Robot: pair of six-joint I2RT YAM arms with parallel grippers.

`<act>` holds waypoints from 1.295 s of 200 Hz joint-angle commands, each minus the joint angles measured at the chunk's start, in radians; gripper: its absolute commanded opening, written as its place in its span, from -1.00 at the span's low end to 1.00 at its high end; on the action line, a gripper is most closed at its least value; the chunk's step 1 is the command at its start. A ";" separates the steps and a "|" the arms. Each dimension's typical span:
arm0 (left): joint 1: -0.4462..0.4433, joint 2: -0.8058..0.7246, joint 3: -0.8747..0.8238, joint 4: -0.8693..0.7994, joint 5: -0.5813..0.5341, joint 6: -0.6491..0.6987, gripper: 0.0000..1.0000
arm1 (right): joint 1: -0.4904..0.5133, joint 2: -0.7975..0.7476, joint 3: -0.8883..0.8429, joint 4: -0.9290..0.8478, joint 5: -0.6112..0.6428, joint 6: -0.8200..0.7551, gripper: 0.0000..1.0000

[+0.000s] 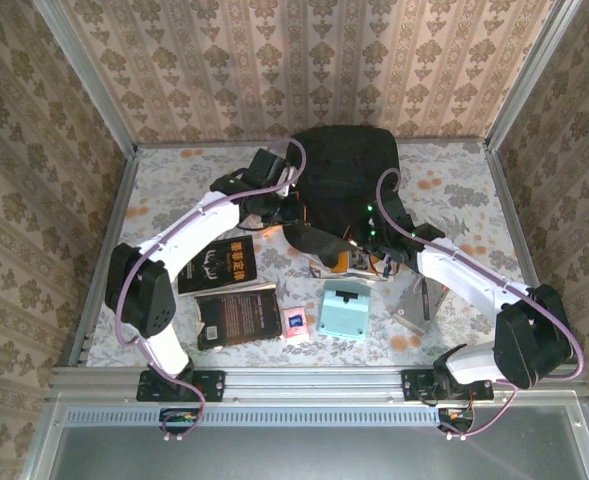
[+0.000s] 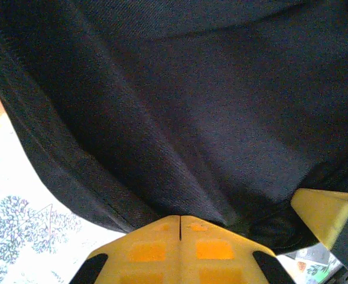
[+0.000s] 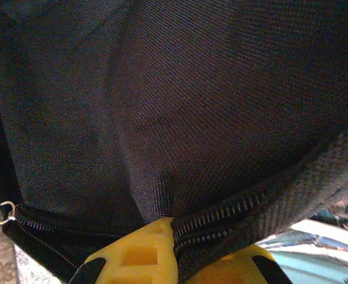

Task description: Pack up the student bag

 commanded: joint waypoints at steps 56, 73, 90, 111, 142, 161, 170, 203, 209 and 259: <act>0.022 -0.118 0.206 -0.073 -0.106 0.075 -1.00 | 0.019 0.127 0.095 0.331 -0.151 0.052 -1.00; 0.033 -0.148 0.181 -0.071 -0.108 0.073 -1.00 | 0.038 0.157 0.125 0.347 -0.132 0.003 -1.00; 0.039 -0.189 0.143 -0.071 -0.112 0.066 -1.00 | 0.039 0.201 0.162 0.370 -0.153 -0.035 -1.00; 0.039 -0.253 0.083 -0.068 -0.114 0.052 -1.00 | 0.044 0.262 0.245 0.355 -0.207 -0.093 -1.00; 0.030 -0.345 -0.009 -0.052 -0.091 0.001 -1.00 | 0.059 0.316 0.390 0.238 -0.275 -0.212 -1.00; 0.007 -0.389 -0.064 -0.038 -0.082 -0.037 -1.00 | 0.059 0.298 0.428 0.118 -0.227 -0.287 -1.00; -0.006 -0.408 -0.093 -0.028 -0.077 -0.062 -1.00 | 0.055 0.282 0.429 0.067 -0.204 -0.321 -1.00; -0.019 -0.445 -0.268 0.045 -0.070 -0.175 -1.00 | 0.057 0.241 0.378 -0.041 -0.106 -0.319 -0.39; -0.018 -0.445 -0.299 0.055 -0.078 -0.191 -1.00 | 0.059 0.234 0.356 -0.049 -0.077 -0.299 -0.25; 0.040 -0.471 -0.534 0.228 -0.041 -0.360 -1.00 | 0.071 0.111 0.255 -0.199 0.132 -0.007 -0.03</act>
